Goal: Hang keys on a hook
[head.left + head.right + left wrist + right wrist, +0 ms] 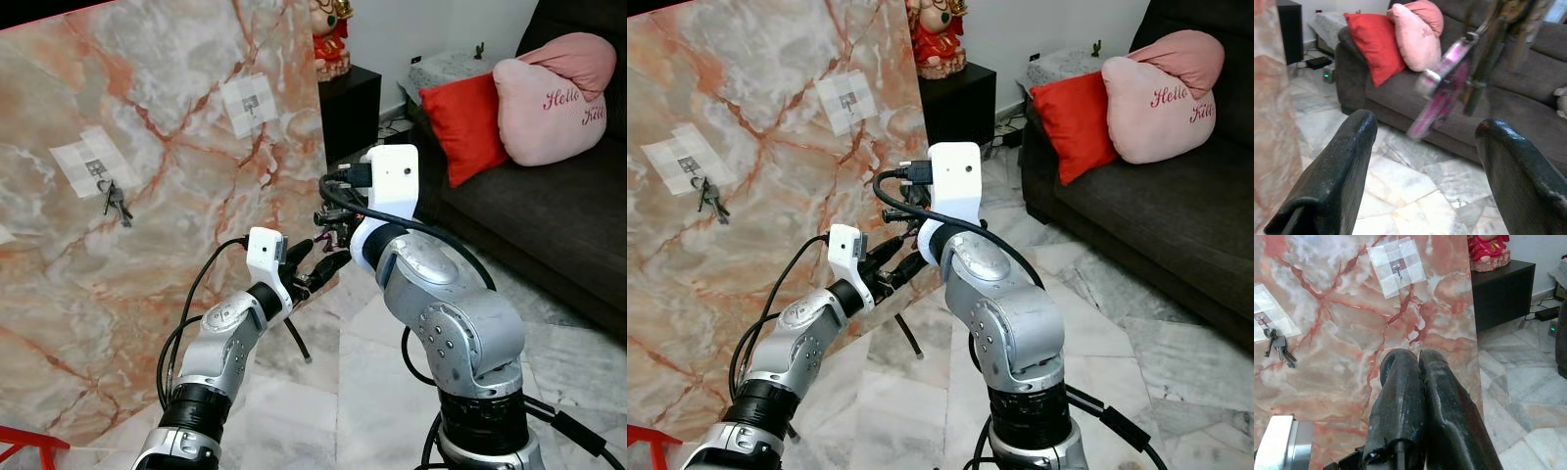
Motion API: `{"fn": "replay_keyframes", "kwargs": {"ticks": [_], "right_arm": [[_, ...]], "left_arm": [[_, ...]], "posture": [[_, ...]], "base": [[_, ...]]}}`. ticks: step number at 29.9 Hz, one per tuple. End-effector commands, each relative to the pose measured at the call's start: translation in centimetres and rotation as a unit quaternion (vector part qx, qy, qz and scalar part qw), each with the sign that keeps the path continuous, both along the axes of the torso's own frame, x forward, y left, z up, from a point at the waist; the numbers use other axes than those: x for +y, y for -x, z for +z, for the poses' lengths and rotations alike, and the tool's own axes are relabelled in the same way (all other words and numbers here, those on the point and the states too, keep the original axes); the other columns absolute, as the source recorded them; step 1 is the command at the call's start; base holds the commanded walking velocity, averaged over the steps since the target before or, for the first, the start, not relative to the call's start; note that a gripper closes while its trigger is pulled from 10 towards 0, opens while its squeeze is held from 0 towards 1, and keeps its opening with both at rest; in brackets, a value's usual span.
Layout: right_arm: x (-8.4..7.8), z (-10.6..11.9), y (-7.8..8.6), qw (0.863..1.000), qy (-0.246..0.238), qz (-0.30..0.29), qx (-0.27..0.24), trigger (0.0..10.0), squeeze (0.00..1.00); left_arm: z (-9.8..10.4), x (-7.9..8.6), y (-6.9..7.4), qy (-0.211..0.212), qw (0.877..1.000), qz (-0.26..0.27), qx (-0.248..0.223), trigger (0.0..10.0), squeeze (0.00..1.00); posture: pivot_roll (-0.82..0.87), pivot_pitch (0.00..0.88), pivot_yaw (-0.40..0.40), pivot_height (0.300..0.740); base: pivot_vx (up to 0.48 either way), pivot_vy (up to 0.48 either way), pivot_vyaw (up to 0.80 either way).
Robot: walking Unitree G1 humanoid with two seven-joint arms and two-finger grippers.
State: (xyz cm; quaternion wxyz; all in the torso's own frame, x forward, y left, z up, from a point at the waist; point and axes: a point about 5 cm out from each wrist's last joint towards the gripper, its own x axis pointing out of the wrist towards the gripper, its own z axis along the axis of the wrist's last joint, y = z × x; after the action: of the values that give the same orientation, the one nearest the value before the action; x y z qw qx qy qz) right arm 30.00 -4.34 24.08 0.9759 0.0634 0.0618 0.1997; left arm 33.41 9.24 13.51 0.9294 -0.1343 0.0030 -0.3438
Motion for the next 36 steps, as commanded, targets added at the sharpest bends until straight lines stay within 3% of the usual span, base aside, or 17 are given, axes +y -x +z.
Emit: {"fn": "replay_keyframes", "kwargs": {"ticks": [1,5,7,8,10,36], "right_arm": [[2.54,1.81,1.15,0.998,-0.039,0.044,-0.018,10.0,0.00],[2.62,1.78,1.17,0.998,-0.039,0.045,-0.016,10.0,0.00],[2.69,1.79,1.23,0.998,-0.040,0.048,-0.015,10.0,0.00],[2.71,1.77,1.24,0.998,-0.040,0.048,-0.015,10.0,0.00],[2.73,1.77,1.26,0.998,-0.041,0.049,-0.015,10.0,0.00],[2.23,1.51,0.99,0.999,-0.041,0.034,-0.011,10.0,0.00]], "left_arm": [[0.22,0.05,-0.01,0.006,1.000,-0.005,-0.001,10.0,0.00],[0.23,-0.03,0.00,0.009,1.000,-0.008,-0.001,10.0,0.00],[0.46,0.14,-0.11,0.022,1.000,-0.001,-0.007,2.1,0.00],[0.52,0.17,-0.13,0.024,1.000,0.001,-0.008,1.0,0.00],[0.56,0.19,-0.13,0.024,1.000,0.000,-0.009,0.0,0.00],[1.10,0.14,0.14,0.032,0.999,-0.017,-0.020,0.0,0.00]], "posture": [[0.01,0.033,0.085,0.740],[0.02,0.033,0.084,0.740],[0.02,0.033,0.084,0.740],[0.02,0.033,0.084,0.740],[0.02,0.033,0.084,0.740],[0.02,0.037,0.087,0.740]], "base": [[0.000,0.000,0.00],[0.000,0.000,0.00],[0.000,0.000,0.00],[0.000,0.000,0.00],[0.000,0.000,0.00],[0.000,0.000,0.00]]}}
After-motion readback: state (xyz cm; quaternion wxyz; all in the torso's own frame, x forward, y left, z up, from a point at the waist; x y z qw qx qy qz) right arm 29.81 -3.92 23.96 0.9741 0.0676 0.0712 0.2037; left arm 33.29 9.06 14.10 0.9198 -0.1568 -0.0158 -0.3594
